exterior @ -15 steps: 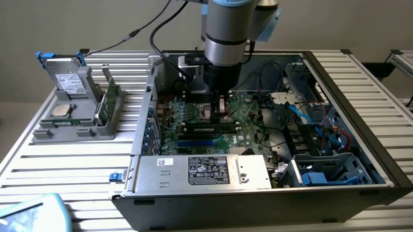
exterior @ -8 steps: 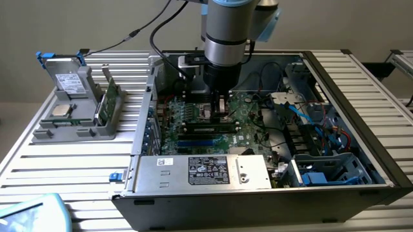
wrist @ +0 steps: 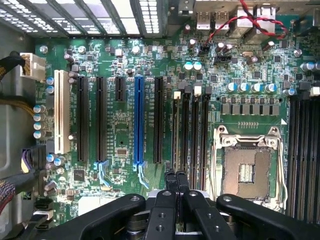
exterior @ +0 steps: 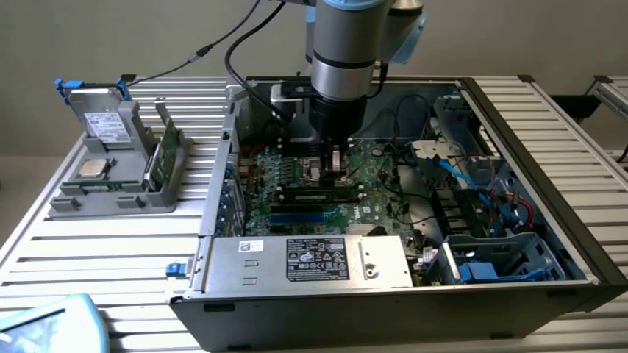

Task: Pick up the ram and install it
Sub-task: 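Press down the ram until it locks into place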

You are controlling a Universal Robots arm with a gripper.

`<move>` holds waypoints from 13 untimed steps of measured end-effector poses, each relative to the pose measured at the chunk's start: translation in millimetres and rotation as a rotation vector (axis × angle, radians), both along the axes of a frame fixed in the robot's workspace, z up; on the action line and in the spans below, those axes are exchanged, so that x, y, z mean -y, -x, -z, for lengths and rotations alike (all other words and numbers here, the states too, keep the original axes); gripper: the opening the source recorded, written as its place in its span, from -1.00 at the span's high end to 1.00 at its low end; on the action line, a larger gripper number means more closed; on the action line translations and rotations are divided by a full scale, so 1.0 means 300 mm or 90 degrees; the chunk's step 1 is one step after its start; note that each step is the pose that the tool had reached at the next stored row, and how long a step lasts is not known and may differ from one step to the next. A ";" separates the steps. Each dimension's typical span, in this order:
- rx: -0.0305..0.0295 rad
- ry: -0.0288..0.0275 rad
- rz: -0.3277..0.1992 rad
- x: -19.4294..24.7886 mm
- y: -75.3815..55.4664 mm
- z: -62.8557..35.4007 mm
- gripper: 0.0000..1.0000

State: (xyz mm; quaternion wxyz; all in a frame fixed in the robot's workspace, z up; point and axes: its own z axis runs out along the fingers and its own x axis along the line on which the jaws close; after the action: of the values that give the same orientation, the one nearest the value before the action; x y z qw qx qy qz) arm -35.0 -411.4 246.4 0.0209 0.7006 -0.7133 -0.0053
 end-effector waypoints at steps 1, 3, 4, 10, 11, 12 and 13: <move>0.0000 0.0000 0.011 0.000 0.000 0.000 0.79; 0.0000 0.0001 0.032 0.000 0.000 0.001 0.79; 0.0000 0.0000 0.043 0.000 0.000 0.001 0.79; 0.0001 0.0007 0.100 0.000 0.000 0.005 0.79; 0.0003 0.0010 0.108 0.000 0.000 0.006 0.79; 0.0005 0.0014 0.116 0.000 0.000 0.007 0.79; 0.0008 0.0019 0.124 0.000 0.000 0.009 0.79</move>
State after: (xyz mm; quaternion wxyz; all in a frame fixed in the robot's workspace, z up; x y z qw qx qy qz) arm -34.9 -411.4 243.9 0.0209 0.6276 -0.7782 -0.0059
